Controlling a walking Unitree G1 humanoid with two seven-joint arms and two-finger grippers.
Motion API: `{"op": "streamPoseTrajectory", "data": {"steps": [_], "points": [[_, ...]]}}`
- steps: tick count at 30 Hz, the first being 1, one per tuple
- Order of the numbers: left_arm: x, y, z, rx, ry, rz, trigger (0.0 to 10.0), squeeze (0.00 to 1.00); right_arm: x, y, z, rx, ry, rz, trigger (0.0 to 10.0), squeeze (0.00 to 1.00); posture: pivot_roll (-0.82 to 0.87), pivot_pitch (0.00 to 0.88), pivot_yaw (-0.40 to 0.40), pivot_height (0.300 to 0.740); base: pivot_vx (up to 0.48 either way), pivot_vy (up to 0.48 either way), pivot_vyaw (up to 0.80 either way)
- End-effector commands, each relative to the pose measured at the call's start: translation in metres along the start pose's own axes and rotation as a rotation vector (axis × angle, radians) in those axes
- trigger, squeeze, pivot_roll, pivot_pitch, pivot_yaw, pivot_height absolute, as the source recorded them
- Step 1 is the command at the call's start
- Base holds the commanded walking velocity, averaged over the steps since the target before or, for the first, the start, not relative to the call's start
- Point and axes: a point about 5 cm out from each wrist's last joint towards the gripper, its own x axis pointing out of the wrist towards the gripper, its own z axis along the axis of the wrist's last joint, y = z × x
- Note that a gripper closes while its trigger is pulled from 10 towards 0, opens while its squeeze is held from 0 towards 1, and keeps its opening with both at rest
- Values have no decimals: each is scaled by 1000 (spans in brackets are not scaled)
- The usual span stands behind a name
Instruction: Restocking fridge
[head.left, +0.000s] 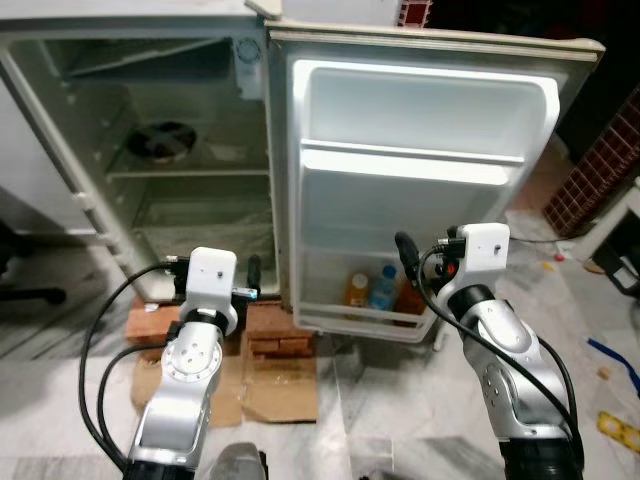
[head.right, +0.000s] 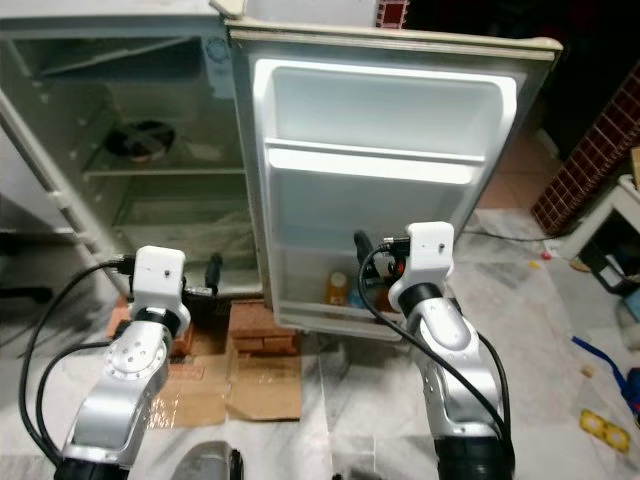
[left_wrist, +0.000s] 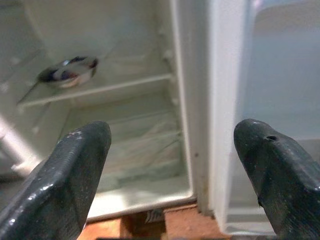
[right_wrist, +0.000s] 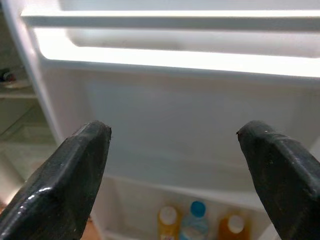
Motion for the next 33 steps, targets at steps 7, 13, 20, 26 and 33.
{"op": "streamPoseTrajectory", "data": {"steps": [7,13,20,26,33], "points": [[0,-8,-2,-2,6,-32,10000,0,0,-5,-10,8,62,16,10000,0,-3,0,-1,740,0,-452,0],[-1,-7,-3,-15,10,-26,10000,0,-1,2,-13,14,82,62,10000,0,-3,0,-1,740,69,-379,0],[0,-6,-3,-10,9,-25,10000,0,0,-1,-10,9,61,54,10000,0,-6,0,-2,740,469,0,0],[1,-6,-4,-16,17,-17,10000,0,2,-3,-8,8,57,51,10000,0,-5,0,-3,740,465,0,0],[1,-3,-8,-10,51,6,10000,0,7,-6,-2,-11,20,40,10000,0,-2,0,-3,740,465,0,0]]}}
